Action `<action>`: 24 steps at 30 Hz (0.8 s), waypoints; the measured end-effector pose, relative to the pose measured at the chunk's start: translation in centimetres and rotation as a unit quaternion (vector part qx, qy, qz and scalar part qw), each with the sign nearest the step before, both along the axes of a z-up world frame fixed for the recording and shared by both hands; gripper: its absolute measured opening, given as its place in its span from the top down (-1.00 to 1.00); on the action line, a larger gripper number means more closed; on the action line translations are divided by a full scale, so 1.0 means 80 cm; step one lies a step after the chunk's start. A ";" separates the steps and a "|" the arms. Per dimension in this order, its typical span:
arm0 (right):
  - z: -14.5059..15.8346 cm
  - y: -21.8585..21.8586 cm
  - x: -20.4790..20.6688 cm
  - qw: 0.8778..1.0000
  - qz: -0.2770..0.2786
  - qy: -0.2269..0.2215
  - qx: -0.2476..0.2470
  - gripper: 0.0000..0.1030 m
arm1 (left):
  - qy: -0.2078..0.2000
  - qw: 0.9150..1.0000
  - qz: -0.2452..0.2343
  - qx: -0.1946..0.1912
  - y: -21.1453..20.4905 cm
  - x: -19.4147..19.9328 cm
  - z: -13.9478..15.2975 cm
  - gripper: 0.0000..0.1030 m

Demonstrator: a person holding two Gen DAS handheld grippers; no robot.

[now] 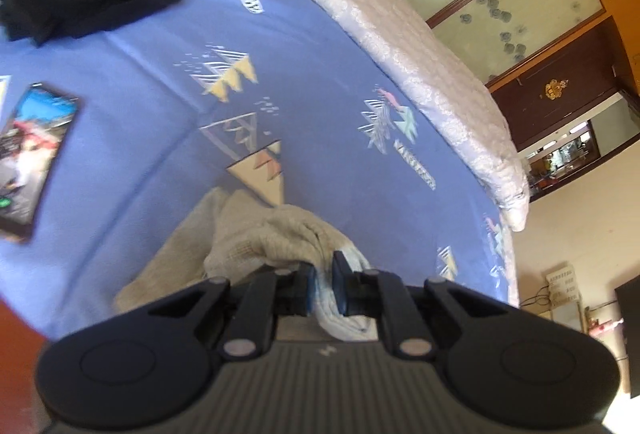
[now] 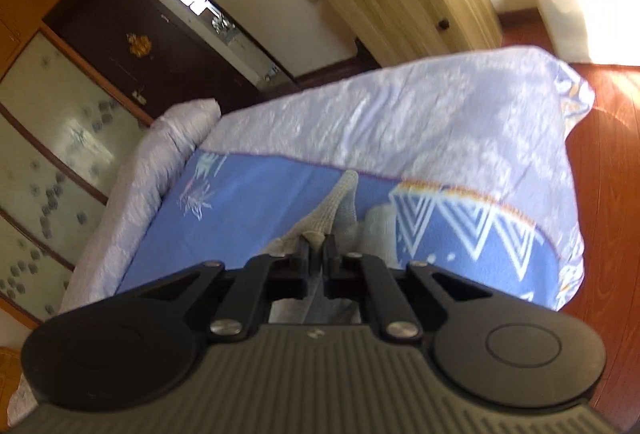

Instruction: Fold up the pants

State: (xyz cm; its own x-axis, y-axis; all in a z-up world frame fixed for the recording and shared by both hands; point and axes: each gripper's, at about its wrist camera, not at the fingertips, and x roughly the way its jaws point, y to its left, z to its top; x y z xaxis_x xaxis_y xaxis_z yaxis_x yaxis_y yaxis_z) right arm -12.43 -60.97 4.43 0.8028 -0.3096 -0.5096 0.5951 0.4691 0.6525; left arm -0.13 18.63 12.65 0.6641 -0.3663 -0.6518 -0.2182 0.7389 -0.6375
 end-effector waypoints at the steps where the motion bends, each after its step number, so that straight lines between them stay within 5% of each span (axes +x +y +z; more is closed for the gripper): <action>1: -0.002 -0.004 -0.005 1.000 -0.002 0.001 0.001 0.83 | 0.005 1.000 0.000 0.005 0.002 -0.010 -0.008 0.82; 3: -0.016 -0.007 -0.010 1.000 0.002 0.024 0.004 0.83 | 0.026 0.999 -0.010 0.016 0.000 -0.024 -0.036 0.78; 6: -0.053 -0.003 -0.008 0.995 0.000 0.101 0.014 0.70 | 0.119 0.991 -0.017 0.059 -0.014 -0.034 -0.100 0.71; 9: -0.062 0.000 -0.027 0.996 -0.026 0.075 0.031 0.59 | 0.160 0.986 -0.013 0.046 -0.011 -0.048 -0.134 0.60; 11: -0.048 0.003 -0.043 0.996 -0.065 0.052 0.023 0.22 | 0.140 0.990 -0.006 0.033 0.002 -0.058 -0.123 0.58; 15: 0.001 0.020 -0.053 0.994 -0.082 0.038 -0.061 0.22 | 0.080 0.994 0.036 0.063 0.038 -0.069 -0.077 0.29; 19: 0.030 0.061 -0.029 0.994 0.008 0.018 -0.105 0.22 | 0.031 0.997 0.057 0.051 0.052 -0.055 -0.051 0.32; 24: 0.029 0.149 0.035 0.980 0.178 0.019 -0.084 0.22 | -0.006 0.999 0.002 0.051 0.005 -0.003 -0.047 0.33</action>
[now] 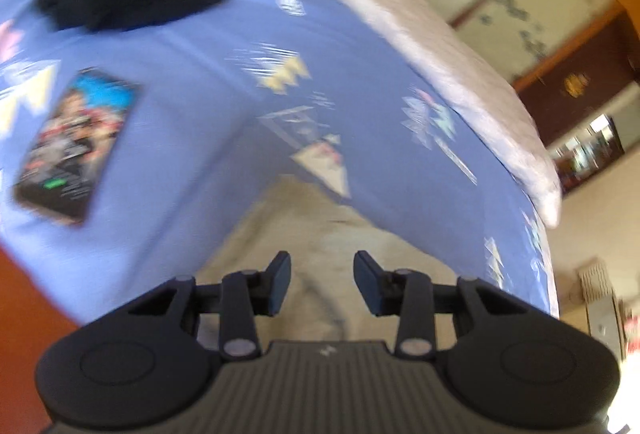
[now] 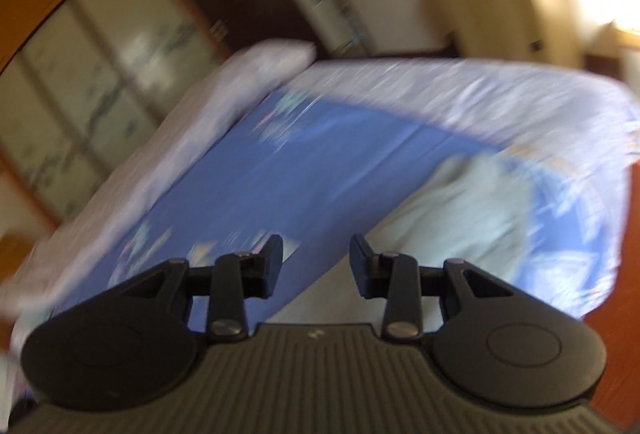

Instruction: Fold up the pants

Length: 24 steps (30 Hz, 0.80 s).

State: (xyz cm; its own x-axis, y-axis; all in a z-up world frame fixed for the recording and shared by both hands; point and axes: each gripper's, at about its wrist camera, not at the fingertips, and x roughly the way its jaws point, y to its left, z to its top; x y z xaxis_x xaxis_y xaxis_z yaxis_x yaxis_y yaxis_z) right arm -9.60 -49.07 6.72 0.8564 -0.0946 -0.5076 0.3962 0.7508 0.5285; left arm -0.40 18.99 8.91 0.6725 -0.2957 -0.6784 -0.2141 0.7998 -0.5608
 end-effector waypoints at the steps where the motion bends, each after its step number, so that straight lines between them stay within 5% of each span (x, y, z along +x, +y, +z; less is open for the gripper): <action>1: -0.002 0.023 0.014 0.999 0.039 0.013 -0.002 0.22 | -0.002 1.000 -0.012 0.010 -0.016 0.006 -0.002 0.33; 4: -0.013 0.089 0.048 0.989 0.139 0.049 -0.013 0.22 | -0.002 0.998 -0.052 0.040 -0.062 0.035 -0.021 0.33; 8: -0.038 0.149 0.069 0.967 0.239 0.090 0.011 0.21 | 0.047 0.989 -0.058 0.131 -0.102 0.051 -0.061 0.37; 10: -0.058 0.165 0.076 0.956 0.267 0.121 0.027 0.18 | 0.072 0.983 -0.059 0.161 -0.103 0.049 -0.087 0.57; 13: -0.084 0.163 0.077 0.952 0.268 0.141 0.049 0.17 | 0.039 0.976 -0.073 0.200 -0.110 0.038 -0.094 0.63; 17: -0.083 0.153 0.081 0.949 0.270 0.145 0.072 0.18 | 0.048 0.978 -0.067 0.190 -0.105 0.039 -0.092 0.63; 24: -0.072 0.143 0.064 0.943 0.292 0.155 0.042 0.18 | 0.040 0.984 -0.056 0.165 -0.099 0.031 -0.074 0.43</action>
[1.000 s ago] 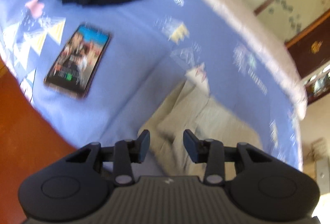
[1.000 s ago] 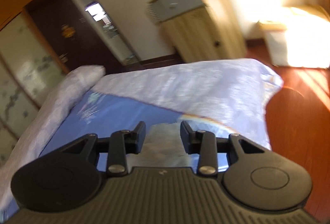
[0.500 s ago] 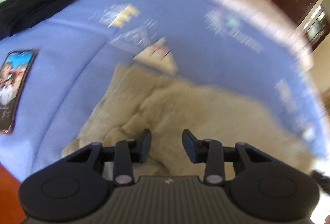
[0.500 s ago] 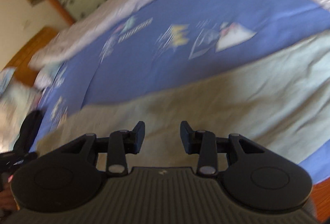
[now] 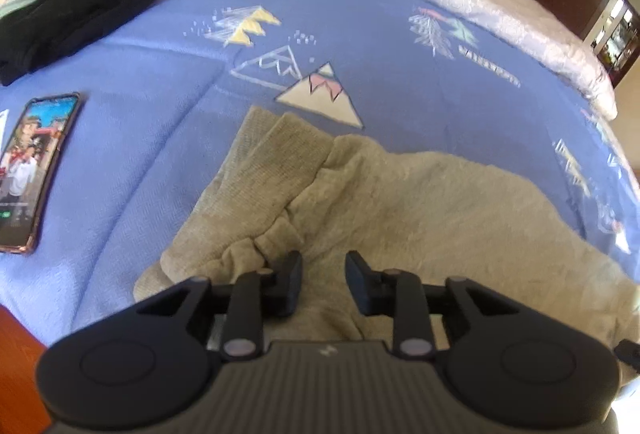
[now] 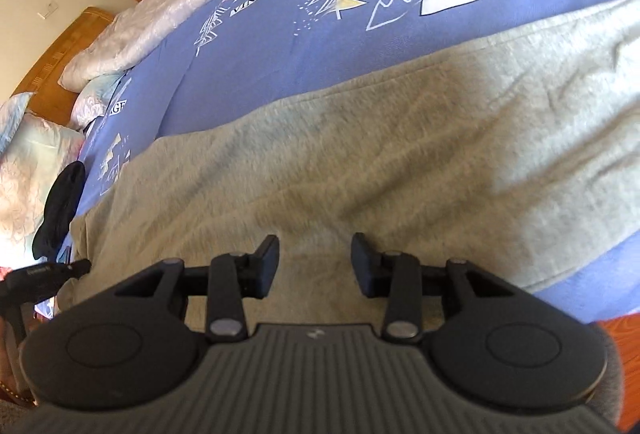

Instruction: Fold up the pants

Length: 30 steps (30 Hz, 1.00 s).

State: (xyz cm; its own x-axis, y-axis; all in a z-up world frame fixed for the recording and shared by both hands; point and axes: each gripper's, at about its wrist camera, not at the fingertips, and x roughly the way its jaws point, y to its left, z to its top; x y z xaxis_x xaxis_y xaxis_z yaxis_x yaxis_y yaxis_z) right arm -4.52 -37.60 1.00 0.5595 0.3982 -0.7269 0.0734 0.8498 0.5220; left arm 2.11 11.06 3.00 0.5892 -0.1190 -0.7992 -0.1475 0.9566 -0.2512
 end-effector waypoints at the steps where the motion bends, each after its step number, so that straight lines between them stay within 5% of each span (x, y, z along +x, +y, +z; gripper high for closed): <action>1: 0.002 -0.003 -0.003 1.000 -0.005 -0.004 -0.002 0.18 | -0.008 1.000 0.001 0.005 -0.003 -0.004 0.007 0.39; 6: 0.012 -0.013 -0.015 0.998 -0.020 -0.041 0.035 0.13 | -0.064 0.997 -0.033 -0.006 -0.027 -0.027 0.042 0.32; 9: 0.000 -0.011 -0.007 1.000 -0.024 -0.012 0.010 0.11 | -0.077 0.995 -0.065 -0.007 -0.051 -0.029 0.043 0.23; 15: -0.007 -0.018 -0.009 0.999 -0.035 -0.016 0.023 0.11 | 0.014 0.996 -0.084 -0.001 -0.080 -0.015 -0.017 0.23; 20: 0.011 -0.075 -0.033 0.990 -0.110 -0.070 0.051 0.09 | 0.022 0.996 -0.087 0.021 -0.091 -0.013 -0.022 0.18; 24: 0.017 -0.144 -0.064 0.965 -0.229 -0.105 0.068 0.09 | 0.032 0.996 -0.079 -0.004 -0.083 -0.008 -0.017 0.17; 30: 0.000 -0.238 -0.127 0.897 -0.403 -0.133 0.124 0.05 | 0.041 0.996 -0.063 -0.050 -0.064 -0.009 -0.008 0.15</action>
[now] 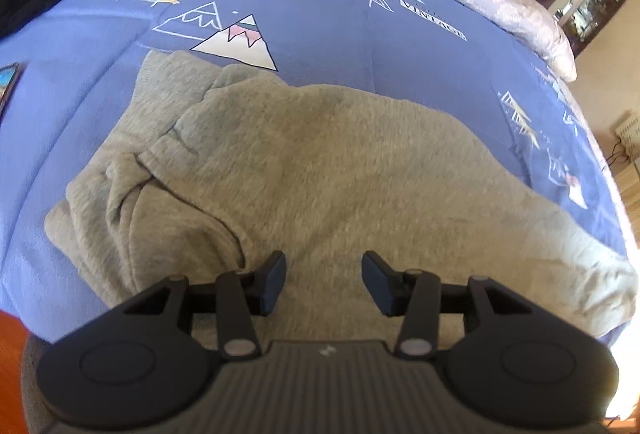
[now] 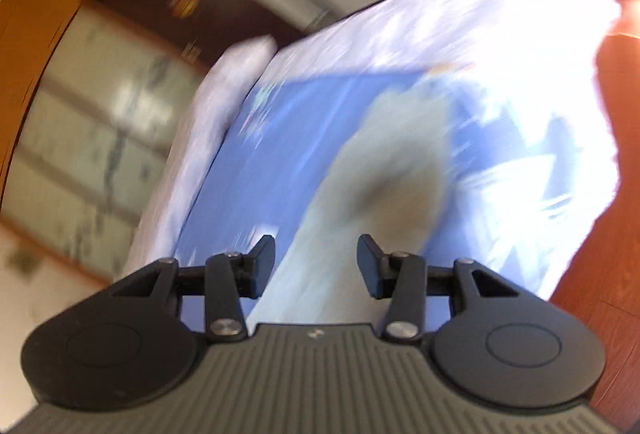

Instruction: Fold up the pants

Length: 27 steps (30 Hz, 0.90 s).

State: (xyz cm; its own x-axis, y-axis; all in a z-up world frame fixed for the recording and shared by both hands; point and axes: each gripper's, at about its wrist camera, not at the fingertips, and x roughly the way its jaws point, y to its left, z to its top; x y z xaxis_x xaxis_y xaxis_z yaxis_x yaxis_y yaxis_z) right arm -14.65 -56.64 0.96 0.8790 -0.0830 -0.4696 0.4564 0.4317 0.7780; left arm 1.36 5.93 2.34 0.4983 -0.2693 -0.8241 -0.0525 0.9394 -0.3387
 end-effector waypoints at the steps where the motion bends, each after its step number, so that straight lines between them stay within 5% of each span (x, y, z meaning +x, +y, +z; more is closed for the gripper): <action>1: -0.003 -0.007 -0.005 1.000 -0.014 0.004 -0.001 0.06 | 0.000 1.000 0.002 -0.002 0.001 0.000 0.003 0.15; 8: -0.018 -0.020 0.007 0.998 -0.030 0.023 -0.043 0.05 | -0.015 1.000 -0.005 -0.011 -0.012 -0.001 0.028 0.14; 15: -0.046 -0.056 -0.008 0.998 -0.034 0.034 -0.029 0.06 | -0.006 1.000 -0.023 0.002 -0.034 0.004 0.029 0.11; 16: -0.044 -0.053 -0.007 0.998 -0.030 0.037 -0.037 0.16 | -0.001 1.000 -0.023 0.004 -0.036 0.006 0.027 0.11; 18: -0.035 -0.052 -0.002 0.997 -0.018 0.043 -0.060 0.94 | 0.006 1.000 -0.023 0.005 -0.039 0.008 0.023 0.11; 20: -0.019 -0.050 0.001 0.995 -0.022 0.031 -0.088 0.91 | 0.008 1.000 -0.026 0.005 -0.042 0.009 0.023 0.11; 24: 0.026 -0.045 0.001 0.990 -0.011 -0.064 -0.122 0.91 | 0.007 0.999 -0.030 0.007 -0.047 0.009 0.024 0.11; 27: 0.042 -0.045 0.016 0.987 0.003 -0.071 -0.148 0.91 | 0.010 1.000 -0.029 0.007 -0.048 0.010 0.022 0.11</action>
State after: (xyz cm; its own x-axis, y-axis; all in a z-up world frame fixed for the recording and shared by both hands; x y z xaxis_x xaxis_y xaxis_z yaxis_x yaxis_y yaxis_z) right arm -13.35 -60.25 4.30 0.9347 -0.1927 -0.2987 0.3495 0.6512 0.6736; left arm 2.15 2.11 4.13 0.4659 -0.2860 -0.8373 -0.0046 0.9455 -0.3255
